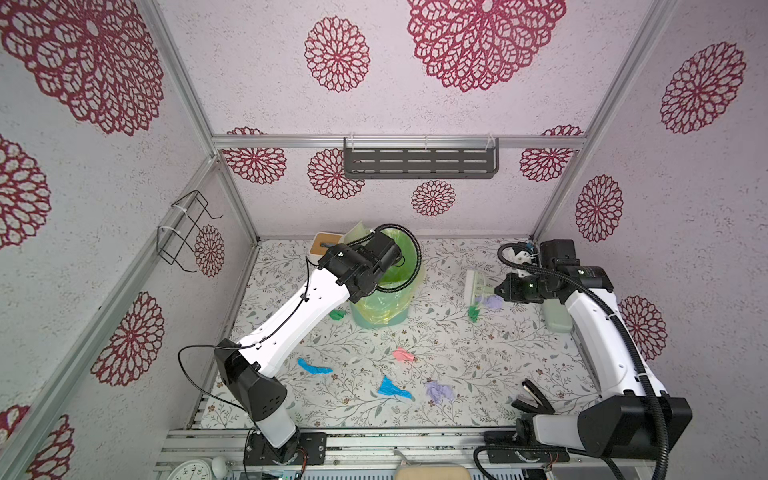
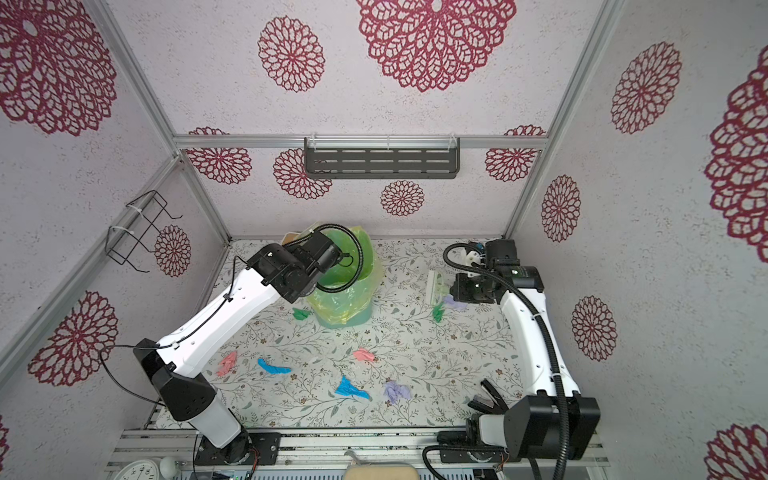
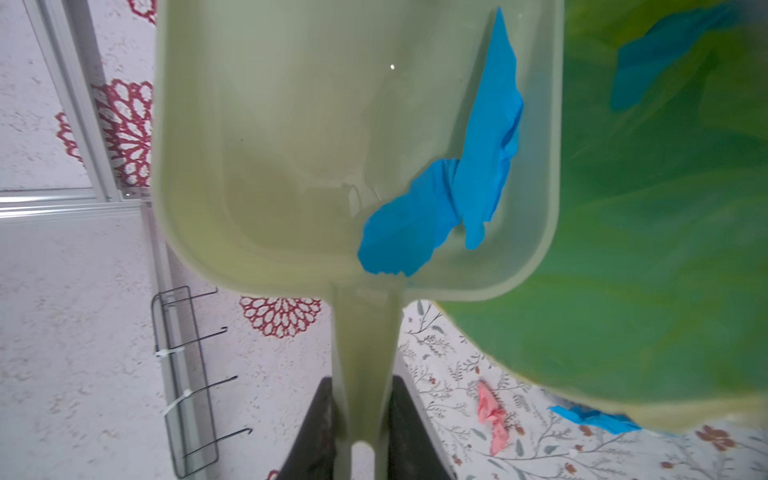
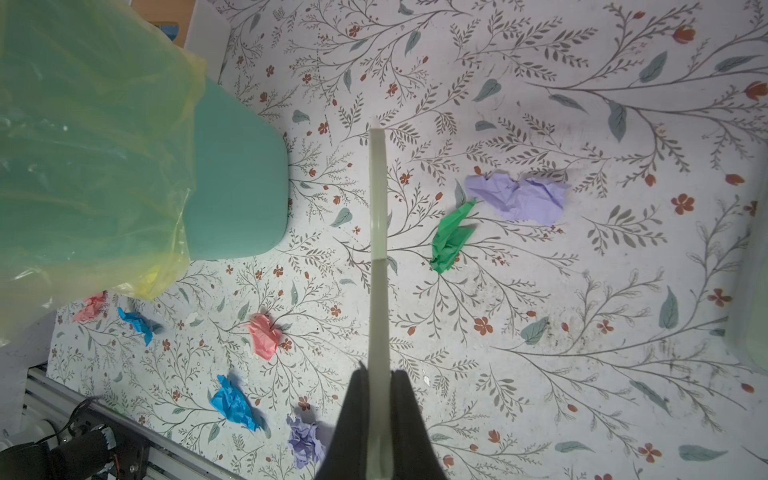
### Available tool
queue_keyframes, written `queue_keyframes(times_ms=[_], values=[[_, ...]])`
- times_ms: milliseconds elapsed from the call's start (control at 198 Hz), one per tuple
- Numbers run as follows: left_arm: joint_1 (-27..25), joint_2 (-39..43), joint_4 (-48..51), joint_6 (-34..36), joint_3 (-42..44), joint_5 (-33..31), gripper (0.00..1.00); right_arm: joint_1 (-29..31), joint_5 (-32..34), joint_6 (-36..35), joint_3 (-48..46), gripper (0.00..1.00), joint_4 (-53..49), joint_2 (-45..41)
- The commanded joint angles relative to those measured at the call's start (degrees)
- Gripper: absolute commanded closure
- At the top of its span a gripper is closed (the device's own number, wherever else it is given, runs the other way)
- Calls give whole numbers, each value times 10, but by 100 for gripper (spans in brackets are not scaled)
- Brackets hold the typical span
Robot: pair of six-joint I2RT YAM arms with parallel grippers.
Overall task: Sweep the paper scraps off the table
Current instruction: 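Tip the dustpan over the bin with the left gripper to drop the scrap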
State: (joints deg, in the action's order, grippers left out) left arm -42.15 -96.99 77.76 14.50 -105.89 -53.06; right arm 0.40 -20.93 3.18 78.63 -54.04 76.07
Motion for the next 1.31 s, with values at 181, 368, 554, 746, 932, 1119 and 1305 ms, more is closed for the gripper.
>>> queue_keyframes(times_ms=[181, 368, 554, 746, 932, 1119, 1305], values=[[-37, 48, -149, 162, 59, -151, 90, 3, -24, 14, 23, 100, 9, 8], [-49, 84, -290, 303, 139, -180, 89, 6, -26, 16, 23, 100, 9, 9], [-54, 111, -370, 381, 183, -198, 88, 14, -27, 16, 21, 100, 9, 13], [-53, 115, -369, 379, 178, -197, 87, 18, -30, 16, 33, 100, 7, 23], [-53, 112, -357, 359, 167, -191, 87, 19, -25, 16, 25, 100, 7, 17], [-54, 97, -299, 283, 103, -169, 87, 19, -14, 15, 15, 100, 6, 8], [-70, 67, -227, 195, 9, -138, 87, 19, 2, 10, 17, 100, 0, 2]])
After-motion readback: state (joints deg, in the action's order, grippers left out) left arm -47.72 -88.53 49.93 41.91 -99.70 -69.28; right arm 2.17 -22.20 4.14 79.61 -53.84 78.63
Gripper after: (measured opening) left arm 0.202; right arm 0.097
